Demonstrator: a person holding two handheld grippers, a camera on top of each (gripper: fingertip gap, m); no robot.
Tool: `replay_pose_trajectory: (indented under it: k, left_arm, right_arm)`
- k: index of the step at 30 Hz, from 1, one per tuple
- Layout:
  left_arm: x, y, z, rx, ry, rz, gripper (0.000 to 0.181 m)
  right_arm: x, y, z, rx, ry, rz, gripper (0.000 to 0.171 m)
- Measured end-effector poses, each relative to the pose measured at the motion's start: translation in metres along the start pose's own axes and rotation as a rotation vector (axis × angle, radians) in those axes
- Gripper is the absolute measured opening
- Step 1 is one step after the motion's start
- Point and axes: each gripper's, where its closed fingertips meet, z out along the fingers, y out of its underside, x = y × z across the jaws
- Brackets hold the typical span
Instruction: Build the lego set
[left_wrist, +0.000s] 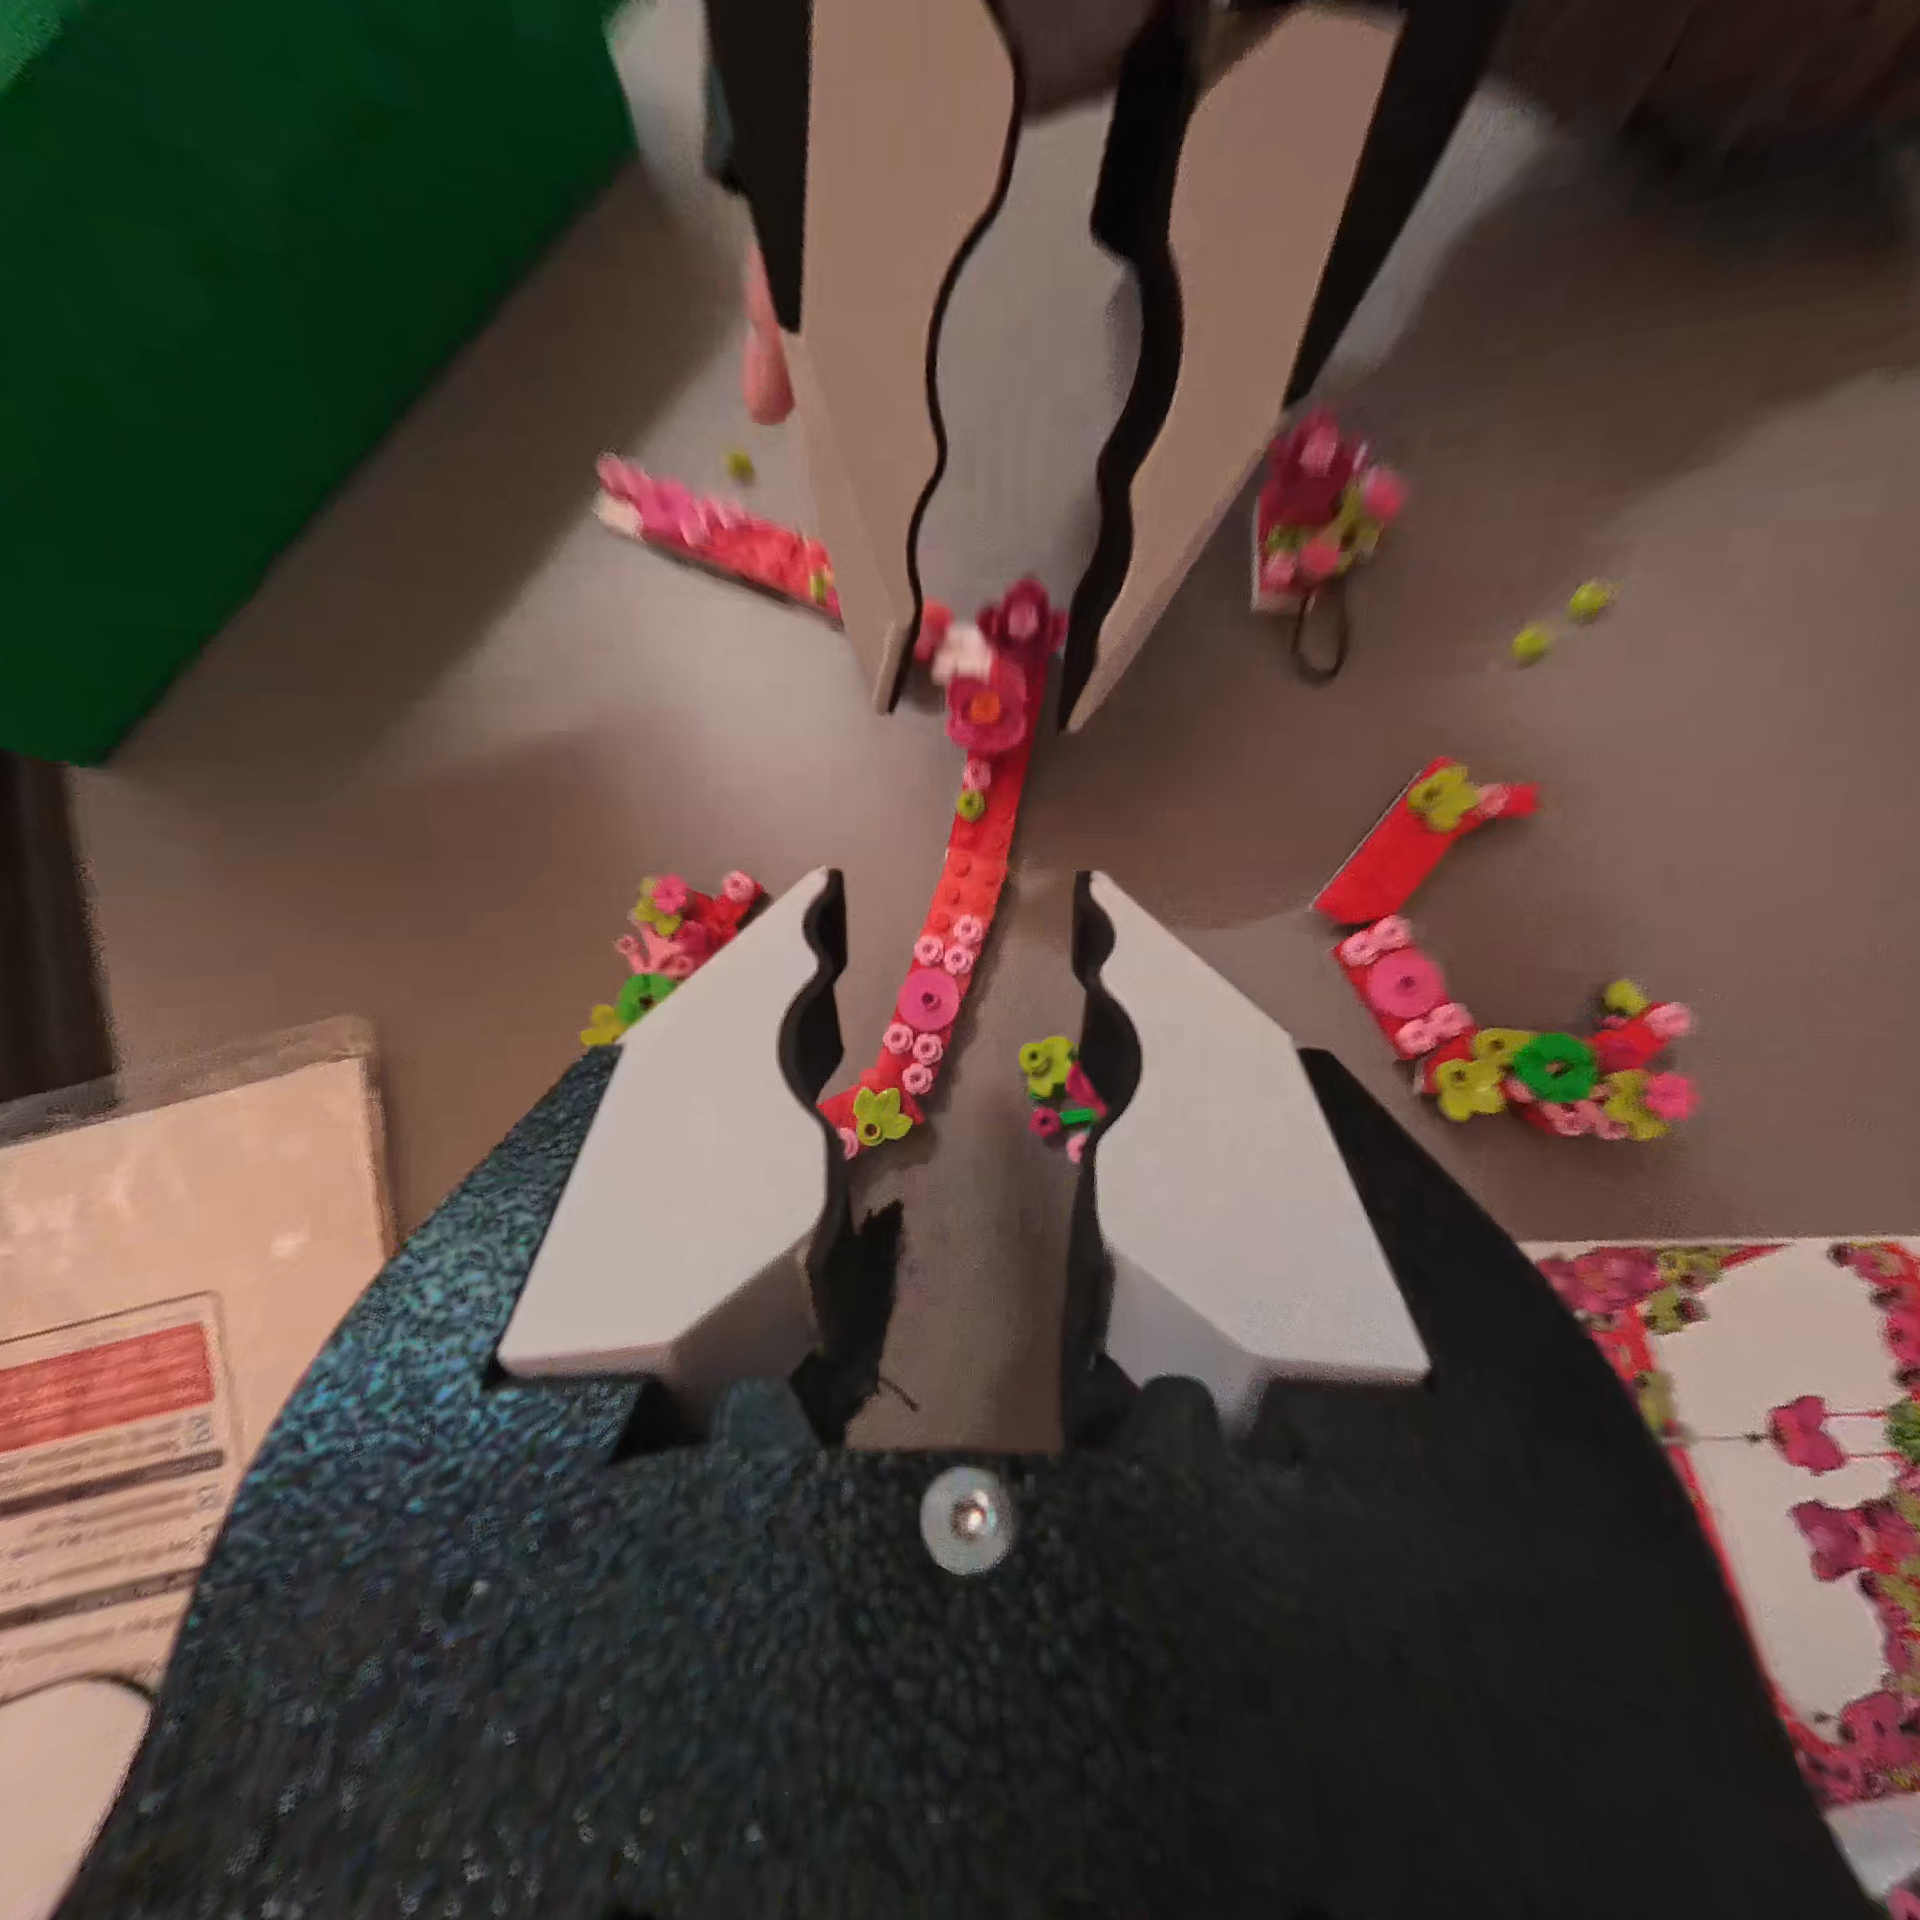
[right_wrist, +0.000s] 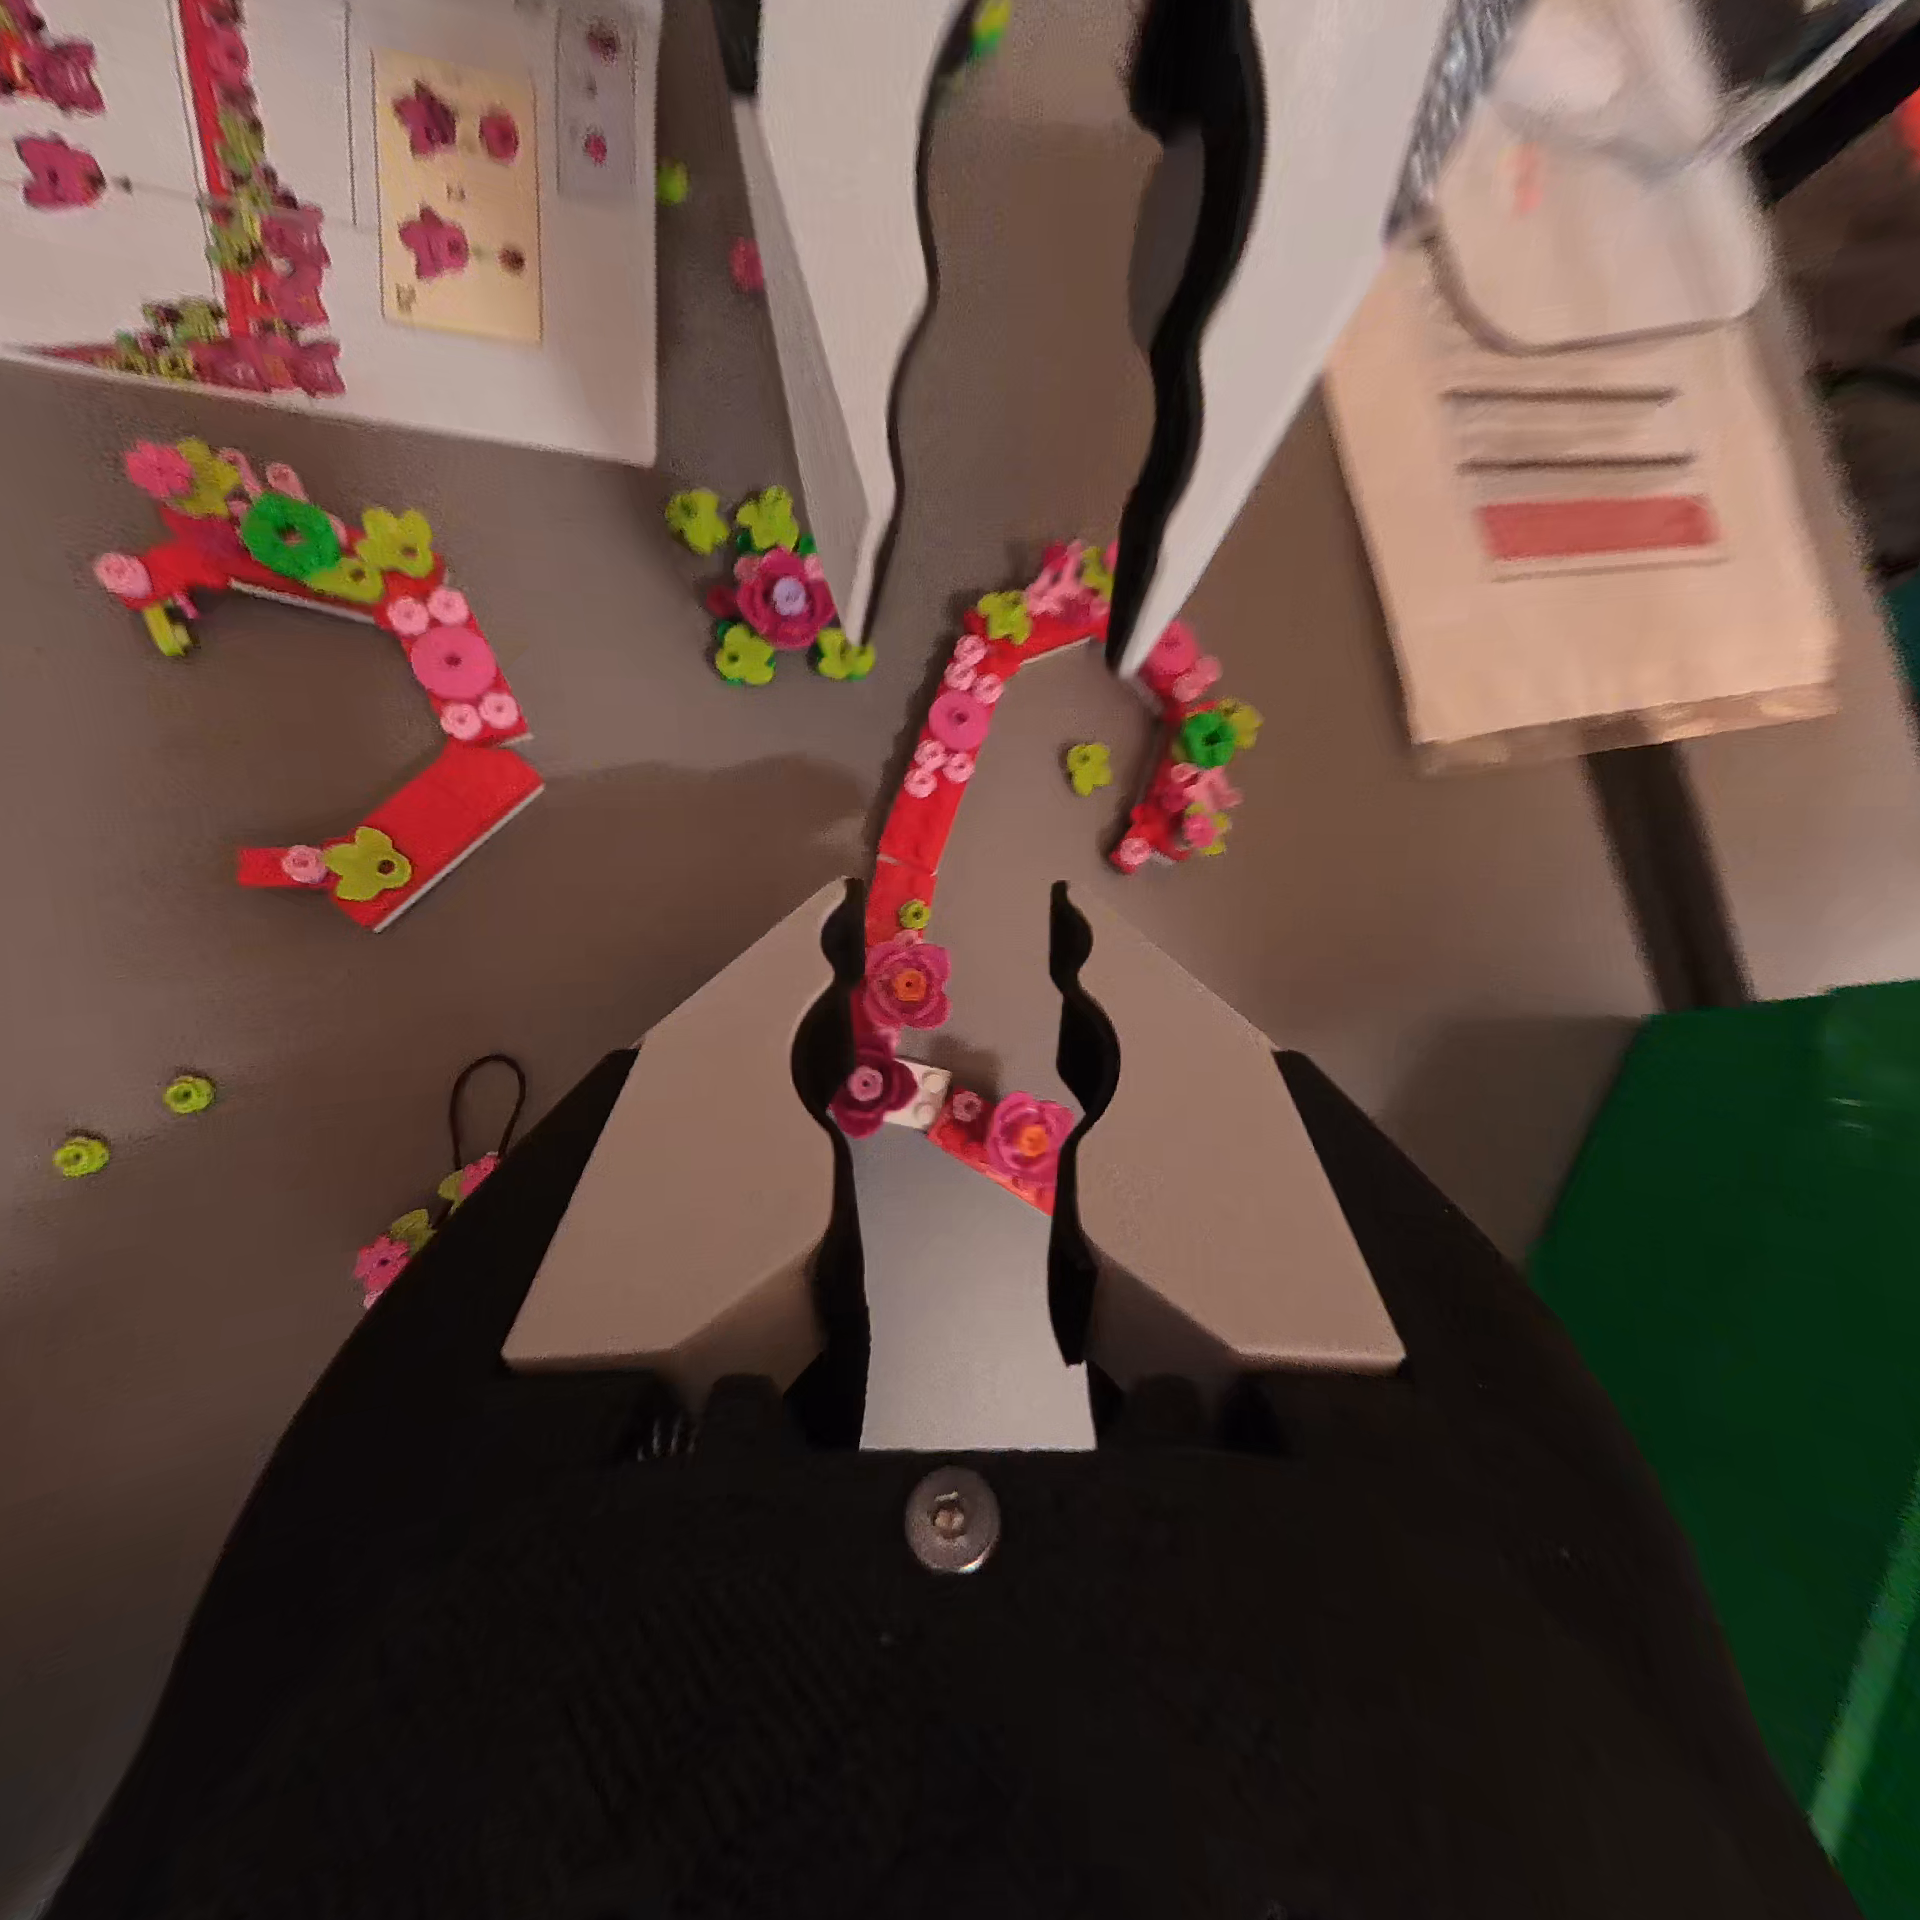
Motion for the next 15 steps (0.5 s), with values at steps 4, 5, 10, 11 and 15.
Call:
replay_pose_trajectory:
  k: [4, 5, 10, 11, 15]
  left_arm:
    - [-0.002, -0.032, -0.066, 0.228, -0.223, -0.012, 0.043]
    - [-0.002, -0.035, -0.084, 0.271, -0.308, -0.016, 0.044]
    - [0.006, -0.023, -0.158, 0.414, -0.72, -0.094, 0.043]
    - [0.012, -0.017, -0.166, 0.432, -0.76, -0.129, 0.043]
    - [0.048, 0.01, -0.172, 0.464, -0.773, -0.261, 0.044]
  right_arm:
    - [0.022, -0.023, -0.047, 0.117, 0.189, -0.046, 0.037]
    - [0.03, -0.029, -0.062, 0.148, 0.263, -0.063, 0.037]
    - [0.072, -0.065, -0.161, 0.41, 0.758, -0.125, 0.037]
    - [0.074, -0.069, -0.178, 0.459, 0.823, -0.122, 0.038]
    - [0.077, -0.073, -0.223, 0.529, 1.003, -0.093, 0.034]
